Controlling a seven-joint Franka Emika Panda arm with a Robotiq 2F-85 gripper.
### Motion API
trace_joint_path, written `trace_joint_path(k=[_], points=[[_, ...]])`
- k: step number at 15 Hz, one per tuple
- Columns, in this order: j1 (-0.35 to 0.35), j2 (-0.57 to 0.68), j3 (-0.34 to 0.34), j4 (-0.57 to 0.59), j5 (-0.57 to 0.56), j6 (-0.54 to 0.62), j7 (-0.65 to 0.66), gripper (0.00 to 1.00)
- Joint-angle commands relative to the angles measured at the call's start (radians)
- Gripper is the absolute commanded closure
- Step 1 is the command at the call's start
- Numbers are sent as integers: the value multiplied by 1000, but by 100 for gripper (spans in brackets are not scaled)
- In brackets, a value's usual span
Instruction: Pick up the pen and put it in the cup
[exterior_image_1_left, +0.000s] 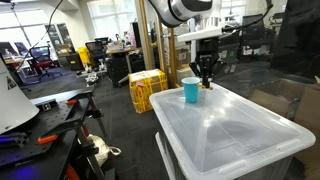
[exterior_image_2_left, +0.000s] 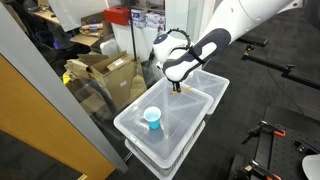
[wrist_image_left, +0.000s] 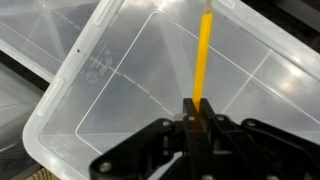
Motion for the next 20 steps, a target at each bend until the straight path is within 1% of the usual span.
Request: trace_joint_path(k=[1,5,9,15,20], points=[[18,24,-7,78,-55,-128,-91,98],[27,54,-3,140,-112,-223,-187,98],[55,92,-14,201,-182,-293,-266,98],[102,143,-27,260,-322,-348,-392,98],[120,156,-32,267,-429,-367,-467,98]])
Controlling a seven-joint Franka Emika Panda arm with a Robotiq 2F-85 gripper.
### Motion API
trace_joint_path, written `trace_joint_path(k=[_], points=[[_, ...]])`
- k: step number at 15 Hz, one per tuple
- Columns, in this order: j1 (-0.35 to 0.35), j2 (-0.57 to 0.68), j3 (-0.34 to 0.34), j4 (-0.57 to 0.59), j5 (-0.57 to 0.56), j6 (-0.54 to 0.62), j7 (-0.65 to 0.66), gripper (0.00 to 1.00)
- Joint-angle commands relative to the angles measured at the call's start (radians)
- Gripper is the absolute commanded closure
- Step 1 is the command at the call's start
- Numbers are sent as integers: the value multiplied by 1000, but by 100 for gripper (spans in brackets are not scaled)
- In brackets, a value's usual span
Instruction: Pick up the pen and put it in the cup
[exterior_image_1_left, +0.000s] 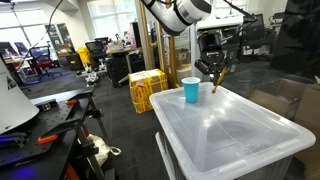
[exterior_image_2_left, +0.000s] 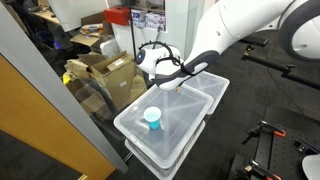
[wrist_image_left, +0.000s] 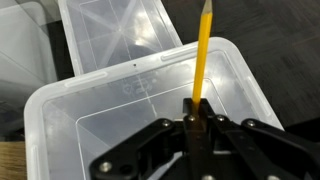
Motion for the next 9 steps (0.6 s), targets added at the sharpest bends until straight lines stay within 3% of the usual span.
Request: trace_joint_path(k=[1,7,9], points=[[25,16,-17,32,-76,-59,-84,98],[5,10,4,7,-112,-25,-101,98],[5,12,5,7,-112,-25,-101,92]])
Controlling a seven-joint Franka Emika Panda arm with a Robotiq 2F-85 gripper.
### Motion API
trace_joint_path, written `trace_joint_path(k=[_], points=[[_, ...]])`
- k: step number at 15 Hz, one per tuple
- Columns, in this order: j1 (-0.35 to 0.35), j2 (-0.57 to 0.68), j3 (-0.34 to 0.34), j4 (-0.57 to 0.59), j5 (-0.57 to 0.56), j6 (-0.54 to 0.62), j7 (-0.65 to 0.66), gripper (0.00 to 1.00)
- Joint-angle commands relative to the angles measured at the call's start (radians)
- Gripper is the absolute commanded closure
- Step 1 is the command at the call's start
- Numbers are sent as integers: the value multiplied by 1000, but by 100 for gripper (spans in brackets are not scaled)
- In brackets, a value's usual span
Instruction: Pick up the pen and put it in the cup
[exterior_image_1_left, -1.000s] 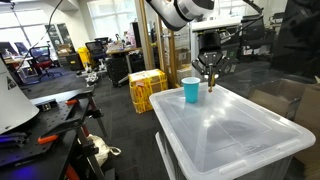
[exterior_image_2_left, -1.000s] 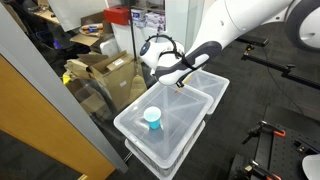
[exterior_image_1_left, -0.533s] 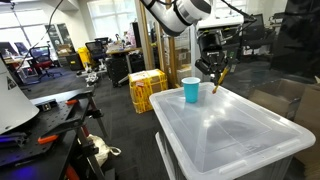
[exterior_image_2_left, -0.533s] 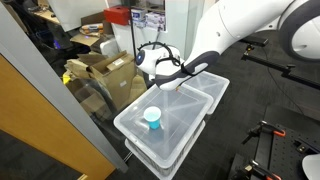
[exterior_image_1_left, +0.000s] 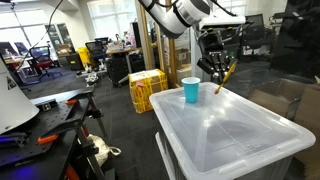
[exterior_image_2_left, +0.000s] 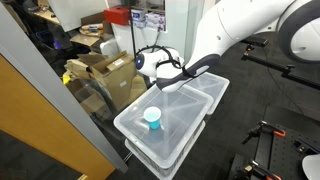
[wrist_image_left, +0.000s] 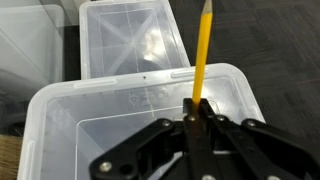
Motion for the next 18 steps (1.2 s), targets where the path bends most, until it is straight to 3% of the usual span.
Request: trace_joint_path(k=[1,8,18], points=[[-3,4,5,5,-2,-4,0,92],[29,19,-10,18,-33,-29,20,98],[126,33,-7,45,-226,-151,4,98]])
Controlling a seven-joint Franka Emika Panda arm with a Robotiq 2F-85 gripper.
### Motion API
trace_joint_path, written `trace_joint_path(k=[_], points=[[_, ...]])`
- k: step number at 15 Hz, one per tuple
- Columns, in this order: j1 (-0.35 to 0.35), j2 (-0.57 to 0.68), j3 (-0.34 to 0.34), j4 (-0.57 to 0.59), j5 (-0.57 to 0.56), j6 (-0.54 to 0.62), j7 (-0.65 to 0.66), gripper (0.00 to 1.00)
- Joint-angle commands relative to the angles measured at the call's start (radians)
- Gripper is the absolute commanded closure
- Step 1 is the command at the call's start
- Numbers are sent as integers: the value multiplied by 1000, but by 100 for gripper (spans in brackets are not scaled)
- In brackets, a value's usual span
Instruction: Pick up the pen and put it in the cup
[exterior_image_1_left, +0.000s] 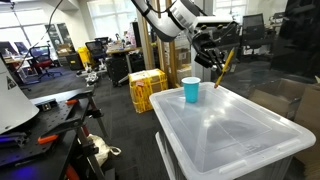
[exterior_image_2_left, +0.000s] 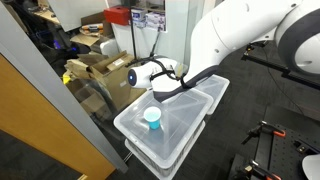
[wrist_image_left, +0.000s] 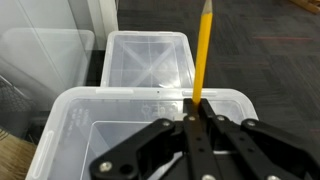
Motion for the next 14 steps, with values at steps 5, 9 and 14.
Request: trace_joint_path(k=[5,9,14], points=[[69,31,11,62,-154,-117,-45,98],[81,45,28,74,-226,-96,-103,98],[96,66,49,89,-282,-78,-166,98]])
